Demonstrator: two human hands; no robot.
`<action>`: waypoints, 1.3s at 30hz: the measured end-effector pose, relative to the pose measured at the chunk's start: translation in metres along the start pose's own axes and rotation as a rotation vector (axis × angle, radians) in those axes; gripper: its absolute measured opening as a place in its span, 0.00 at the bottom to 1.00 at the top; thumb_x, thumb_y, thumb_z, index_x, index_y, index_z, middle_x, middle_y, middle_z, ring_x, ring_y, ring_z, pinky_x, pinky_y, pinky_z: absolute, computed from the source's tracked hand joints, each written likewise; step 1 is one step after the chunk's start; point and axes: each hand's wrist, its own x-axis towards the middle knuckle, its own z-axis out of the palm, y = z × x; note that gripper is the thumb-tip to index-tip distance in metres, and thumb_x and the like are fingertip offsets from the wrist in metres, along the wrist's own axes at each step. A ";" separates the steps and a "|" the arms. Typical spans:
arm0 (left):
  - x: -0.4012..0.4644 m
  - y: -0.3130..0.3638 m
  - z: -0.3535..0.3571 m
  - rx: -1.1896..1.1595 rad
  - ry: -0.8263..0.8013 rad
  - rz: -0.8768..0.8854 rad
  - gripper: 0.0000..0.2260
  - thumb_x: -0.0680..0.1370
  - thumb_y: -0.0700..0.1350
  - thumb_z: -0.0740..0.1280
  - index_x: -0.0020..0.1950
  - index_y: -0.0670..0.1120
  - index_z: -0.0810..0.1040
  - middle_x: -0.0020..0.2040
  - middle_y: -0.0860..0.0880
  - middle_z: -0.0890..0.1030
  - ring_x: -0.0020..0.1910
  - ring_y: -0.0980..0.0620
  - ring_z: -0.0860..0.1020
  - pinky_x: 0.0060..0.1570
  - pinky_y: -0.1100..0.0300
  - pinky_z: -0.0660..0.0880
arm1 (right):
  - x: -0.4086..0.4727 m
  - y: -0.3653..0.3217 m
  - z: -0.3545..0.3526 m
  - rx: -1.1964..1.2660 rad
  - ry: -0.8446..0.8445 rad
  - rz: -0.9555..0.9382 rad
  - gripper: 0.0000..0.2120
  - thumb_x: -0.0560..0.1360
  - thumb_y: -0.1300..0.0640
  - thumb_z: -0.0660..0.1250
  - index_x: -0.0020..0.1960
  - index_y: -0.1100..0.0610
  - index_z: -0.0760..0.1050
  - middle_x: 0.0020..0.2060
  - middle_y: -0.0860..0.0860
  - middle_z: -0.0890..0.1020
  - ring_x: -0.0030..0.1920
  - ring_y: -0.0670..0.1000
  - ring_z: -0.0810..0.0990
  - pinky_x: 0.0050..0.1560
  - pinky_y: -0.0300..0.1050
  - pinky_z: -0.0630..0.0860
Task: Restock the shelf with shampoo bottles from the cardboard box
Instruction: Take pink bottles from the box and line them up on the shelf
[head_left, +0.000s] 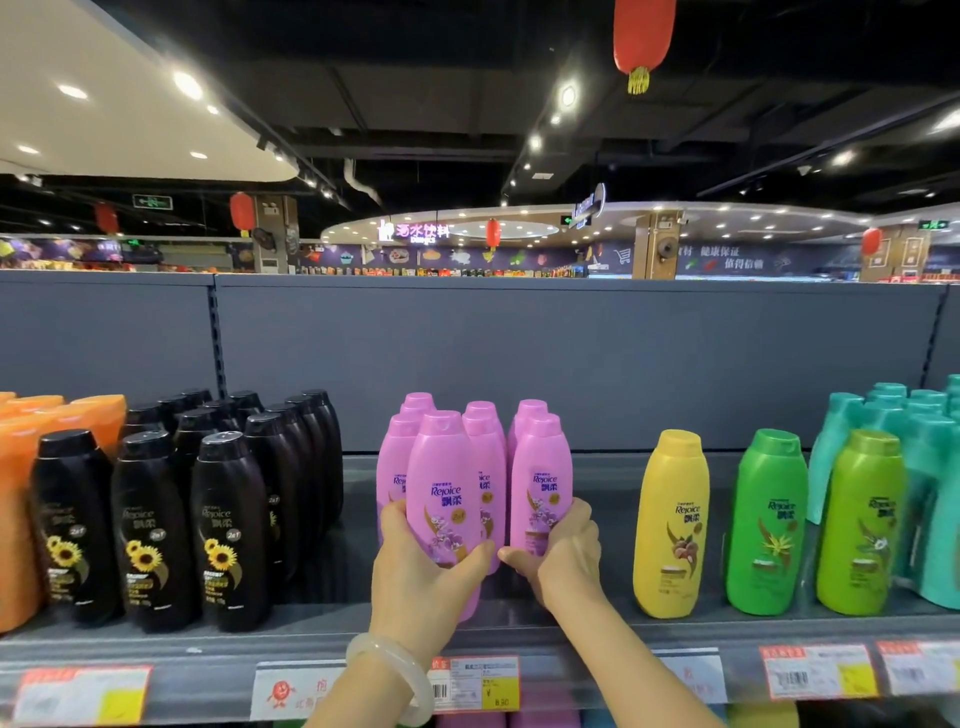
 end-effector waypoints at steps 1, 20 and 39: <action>0.000 -0.001 0.000 -0.001 0.000 0.003 0.26 0.64 0.41 0.78 0.54 0.50 0.66 0.45 0.56 0.77 0.44 0.60 0.77 0.37 0.69 0.72 | -0.002 0.000 -0.001 0.007 0.000 -0.004 0.40 0.62 0.54 0.79 0.65 0.58 0.59 0.59 0.56 0.69 0.61 0.56 0.71 0.61 0.52 0.74; -0.001 -0.010 0.030 -0.043 -0.082 0.079 0.22 0.68 0.42 0.75 0.55 0.47 0.66 0.47 0.54 0.81 0.42 0.64 0.80 0.36 0.73 0.75 | -0.048 -0.006 -0.036 0.422 -0.288 -0.437 0.07 0.74 0.53 0.67 0.50 0.44 0.75 0.47 0.41 0.81 0.48 0.45 0.80 0.48 0.37 0.78; -0.006 -0.025 0.071 0.470 -0.298 0.082 0.15 0.74 0.48 0.67 0.57 0.44 0.68 0.55 0.47 0.77 0.54 0.47 0.76 0.54 0.54 0.75 | -0.039 0.034 -0.057 0.232 -0.263 -0.348 0.20 0.75 0.55 0.66 0.66 0.51 0.67 0.54 0.42 0.78 0.54 0.42 0.77 0.52 0.35 0.75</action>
